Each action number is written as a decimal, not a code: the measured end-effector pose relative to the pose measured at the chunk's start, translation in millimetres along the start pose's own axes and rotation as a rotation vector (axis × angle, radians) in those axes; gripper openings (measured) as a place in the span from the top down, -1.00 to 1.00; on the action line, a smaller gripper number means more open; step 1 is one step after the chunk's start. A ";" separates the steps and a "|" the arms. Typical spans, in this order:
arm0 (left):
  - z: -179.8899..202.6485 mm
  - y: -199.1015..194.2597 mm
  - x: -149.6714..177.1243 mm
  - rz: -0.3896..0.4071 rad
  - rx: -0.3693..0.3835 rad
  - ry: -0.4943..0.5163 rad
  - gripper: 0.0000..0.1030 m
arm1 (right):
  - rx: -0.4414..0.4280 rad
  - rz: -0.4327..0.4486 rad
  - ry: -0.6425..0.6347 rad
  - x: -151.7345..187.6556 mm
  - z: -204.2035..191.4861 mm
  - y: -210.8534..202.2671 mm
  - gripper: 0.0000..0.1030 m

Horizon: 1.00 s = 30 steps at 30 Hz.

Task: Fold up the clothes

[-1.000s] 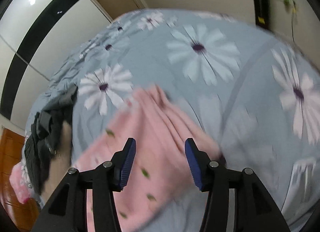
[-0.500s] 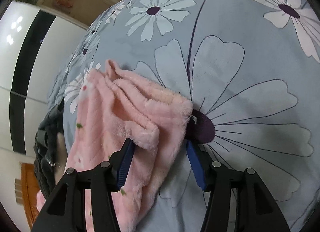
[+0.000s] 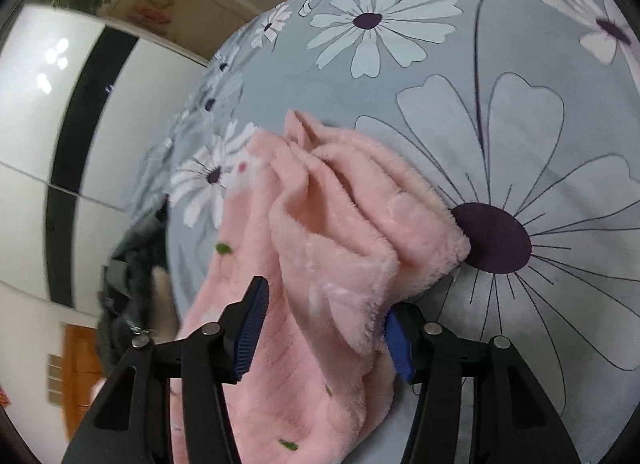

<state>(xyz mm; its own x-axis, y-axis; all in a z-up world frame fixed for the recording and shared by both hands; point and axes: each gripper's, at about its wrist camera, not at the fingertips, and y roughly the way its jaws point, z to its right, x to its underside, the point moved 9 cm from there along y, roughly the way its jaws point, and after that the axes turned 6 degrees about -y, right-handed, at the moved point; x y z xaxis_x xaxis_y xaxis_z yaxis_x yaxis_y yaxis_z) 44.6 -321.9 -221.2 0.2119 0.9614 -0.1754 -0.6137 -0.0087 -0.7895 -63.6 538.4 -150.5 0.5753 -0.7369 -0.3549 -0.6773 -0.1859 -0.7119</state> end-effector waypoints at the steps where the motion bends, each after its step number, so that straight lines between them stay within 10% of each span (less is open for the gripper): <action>1: 2.5 -3.7 -1.2 0.006 0.006 -0.002 0.47 | 0.001 0.001 -0.009 -0.5 -4.4 -2.0 0.53; 13: 86.6 -101.6 -27.5 0.082 0.204 0.249 0.54 | -0.101 0.071 -0.179 12.1 -48.4 -83.2 0.77; 21: -28.0 -78.7 -29.2 0.029 -0.036 0.212 0.54 | 0.093 -0.140 -0.041 95.9 73.3 -57.6 0.77; 30: -53.0 -65.1 -19.9 -0.007 -0.087 0.190 0.43 | 0.117 -0.161 -0.056 100.2 69.5 -55.2 0.60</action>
<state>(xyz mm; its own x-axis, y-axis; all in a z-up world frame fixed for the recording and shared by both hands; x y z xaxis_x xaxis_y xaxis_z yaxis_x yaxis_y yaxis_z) 120.6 -355.1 -197.5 0.3611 0.8923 -0.2709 -0.5453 -0.0336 -0.8375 63.2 520.0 -188.9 0.6983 -0.6662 -0.2617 -0.5185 -0.2189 -0.8265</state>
